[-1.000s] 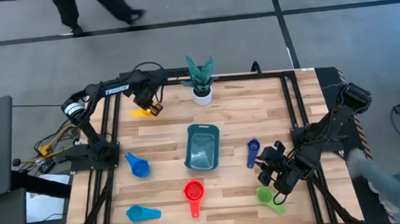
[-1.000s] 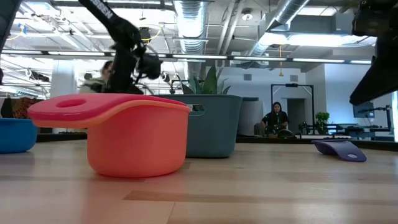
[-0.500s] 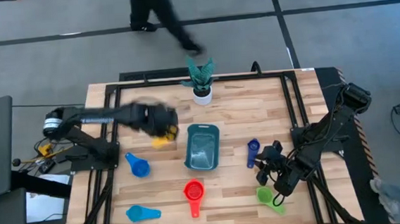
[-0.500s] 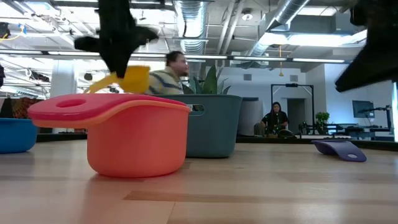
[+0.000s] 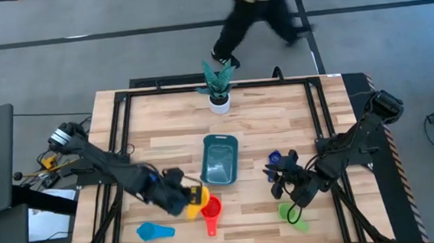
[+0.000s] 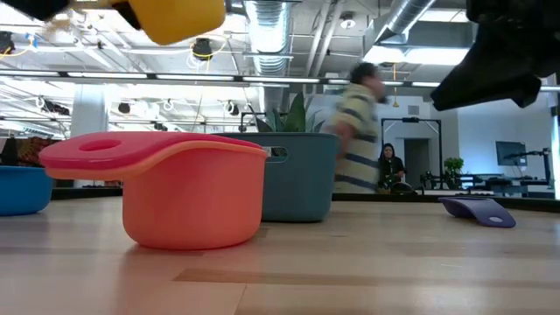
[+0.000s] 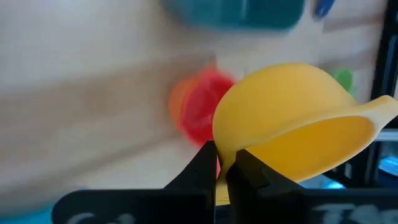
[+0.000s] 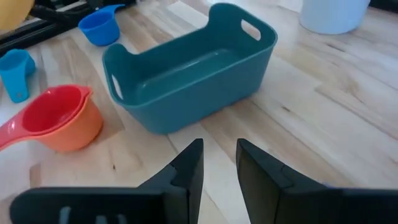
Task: Nest measuring cups in basket
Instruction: Stack the yellow measuring cup on top of the red measuring cup
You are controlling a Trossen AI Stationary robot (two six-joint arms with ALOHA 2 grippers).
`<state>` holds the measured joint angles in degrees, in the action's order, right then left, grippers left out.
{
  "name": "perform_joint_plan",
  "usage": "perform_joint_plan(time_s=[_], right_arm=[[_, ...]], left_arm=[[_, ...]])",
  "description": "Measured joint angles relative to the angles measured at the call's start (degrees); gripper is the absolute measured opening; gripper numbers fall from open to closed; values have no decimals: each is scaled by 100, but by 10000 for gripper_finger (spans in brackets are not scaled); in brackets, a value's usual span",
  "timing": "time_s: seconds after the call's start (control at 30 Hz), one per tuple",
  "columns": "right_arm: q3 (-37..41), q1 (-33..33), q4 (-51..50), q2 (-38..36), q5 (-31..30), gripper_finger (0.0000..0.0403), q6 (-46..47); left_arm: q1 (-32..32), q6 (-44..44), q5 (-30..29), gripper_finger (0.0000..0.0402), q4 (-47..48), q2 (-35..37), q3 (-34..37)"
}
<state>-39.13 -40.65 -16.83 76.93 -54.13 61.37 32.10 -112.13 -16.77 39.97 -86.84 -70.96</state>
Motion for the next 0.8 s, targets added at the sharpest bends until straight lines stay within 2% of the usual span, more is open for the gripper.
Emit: perform_joint_plan(time_s=[0.07,0.17,0.33,0.8], right_arm=[[0,32,104,0,27,119,-43],[2,31,167,0,38,119,-44],[0,21,249,0,42,119,-40],[0,-179,235,0,185,119,-40]], left_arm=[[147,-491,91,6,-40,-167,11],[232,-946,316,8,-721,-513,4],[108,-846,456,8,-1746,-955,4],[-22,-972,462,9,-1323,-1081,4]])
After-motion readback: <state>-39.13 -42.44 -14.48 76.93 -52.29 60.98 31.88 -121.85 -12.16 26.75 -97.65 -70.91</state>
